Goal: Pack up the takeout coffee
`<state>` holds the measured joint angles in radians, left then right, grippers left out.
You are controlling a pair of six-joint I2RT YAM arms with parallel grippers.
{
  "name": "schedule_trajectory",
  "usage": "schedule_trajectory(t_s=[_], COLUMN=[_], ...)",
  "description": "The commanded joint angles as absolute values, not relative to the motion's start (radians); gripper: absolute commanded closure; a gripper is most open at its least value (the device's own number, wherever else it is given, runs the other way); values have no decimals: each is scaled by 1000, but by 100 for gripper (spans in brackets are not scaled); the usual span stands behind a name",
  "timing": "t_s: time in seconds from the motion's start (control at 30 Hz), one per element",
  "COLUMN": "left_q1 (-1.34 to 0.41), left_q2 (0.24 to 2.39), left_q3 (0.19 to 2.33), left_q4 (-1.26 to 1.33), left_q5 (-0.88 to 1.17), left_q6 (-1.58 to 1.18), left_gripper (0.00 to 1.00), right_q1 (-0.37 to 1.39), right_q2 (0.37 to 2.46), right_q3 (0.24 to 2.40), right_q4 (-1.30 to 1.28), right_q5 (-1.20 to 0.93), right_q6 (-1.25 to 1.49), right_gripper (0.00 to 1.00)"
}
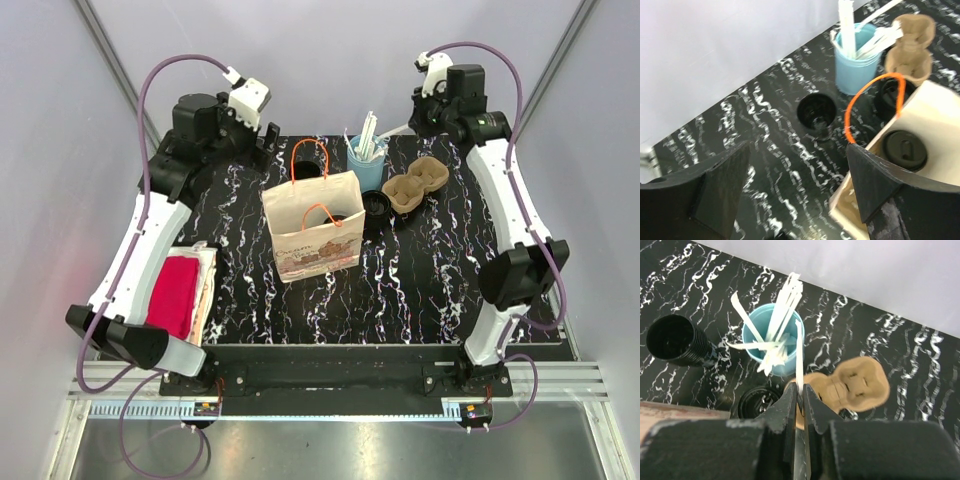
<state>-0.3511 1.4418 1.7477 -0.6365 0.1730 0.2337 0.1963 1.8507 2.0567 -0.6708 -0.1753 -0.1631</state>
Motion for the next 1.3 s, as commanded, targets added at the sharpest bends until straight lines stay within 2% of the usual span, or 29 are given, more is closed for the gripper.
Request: schedule_trajectory(t_s=[0.0,0.17,0.4,0.63,0.83,1.1,1.27], left_q1=[-319,-247,-131,-34,67,140,160], left_q2=[1371,1341,1283,1259,1238,1201,1175], left_q3=[1750,1692,1542,1460,1379,1264,1235], left_q4=[-644,-667,-641,-638,-627,-552,-531], left_q5=[121,120,167,224,273,298,294], left_q6=[288,279,244,247,238,204,207], left_gripper=[15,11,1,1,1,1,1], right_q1=[202,238,455,532,594,813,873], right_q2=[1735,1637,1500,1480,1463,1496,1511], right_q3=[2075,2086,2121,2278,2304,2284,2293], right_q4=[-739,-800,-936,-1066,-1129,-1192,-1204], right_q5=[-103,-63,27,3,-28,141,158], right_q6=[-199,-251,-359,-353,-347,-379,-388], right_gripper=[88,89,88,89,89,89,89])
